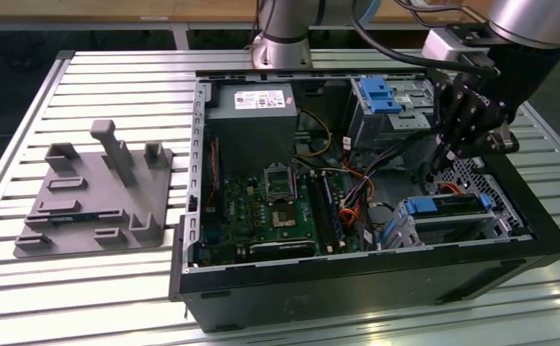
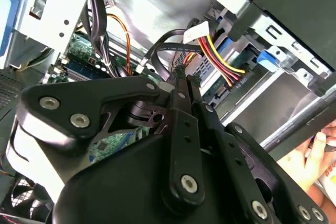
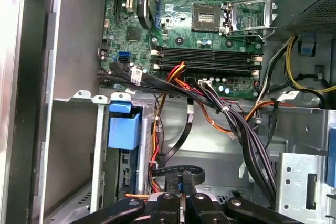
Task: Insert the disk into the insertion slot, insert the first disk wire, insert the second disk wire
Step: 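Insert the second disk wire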
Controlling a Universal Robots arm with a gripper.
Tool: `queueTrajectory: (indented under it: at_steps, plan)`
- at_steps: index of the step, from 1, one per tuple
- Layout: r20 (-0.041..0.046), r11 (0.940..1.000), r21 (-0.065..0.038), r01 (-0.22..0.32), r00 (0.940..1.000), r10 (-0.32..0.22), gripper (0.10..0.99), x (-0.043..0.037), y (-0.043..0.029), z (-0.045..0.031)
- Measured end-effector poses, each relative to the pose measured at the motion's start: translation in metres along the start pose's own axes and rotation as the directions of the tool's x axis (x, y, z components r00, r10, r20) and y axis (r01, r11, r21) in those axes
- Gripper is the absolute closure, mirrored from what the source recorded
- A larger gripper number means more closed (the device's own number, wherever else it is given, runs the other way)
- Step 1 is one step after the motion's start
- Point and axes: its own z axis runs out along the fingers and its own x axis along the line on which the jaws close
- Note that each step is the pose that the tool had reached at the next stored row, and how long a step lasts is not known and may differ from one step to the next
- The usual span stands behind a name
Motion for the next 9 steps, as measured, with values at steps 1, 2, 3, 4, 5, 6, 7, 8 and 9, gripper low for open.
queueTrajectory:
  at_steps: [1,2,3,4,5,6,7,8,9]
  plan:
    - [0.0009,1.0000,0.000,0.000,1.0000,0.000,0.941,0.0019,0.0001,0.0001]
    - [0.0014,1.0000,0.000,0.000,1.0000,0.000,0.941,0.0038,0.0002,0.0002]
    - [0.0018,1.0000,0.000,-0.001,1.0000,0.001,0.941,0.0058,0.0003,0.0003]
    - [0.0023,1.0000,0.000,-0.001,1.0000,0.001,0.941,0.0078,0.0004,0.0004]
    - [0.0028,1.0000,0.000,-0.001,1.0000,0.001,0.941,0.0097,0.0005,0.0005]
    - [0.0031,1.0000,0.000,-0.001,1.0000,0.001,0.941,0.0117,0.0006,0.0006]
    - [0.0032,1.0000,0.000,-0.001,1.0000,0.001,0.941,0.0136,0.0007,0.0007]
    - [0.0034,1.0000,0.000,-0.002,1.0000,0.002,0.941,0.0152,0.0007,0.0003]
    - [0.0035,1.0000,0.000,-0.002,1.0000,0.002,0.941,0.0165,0.0007,-0.0005]
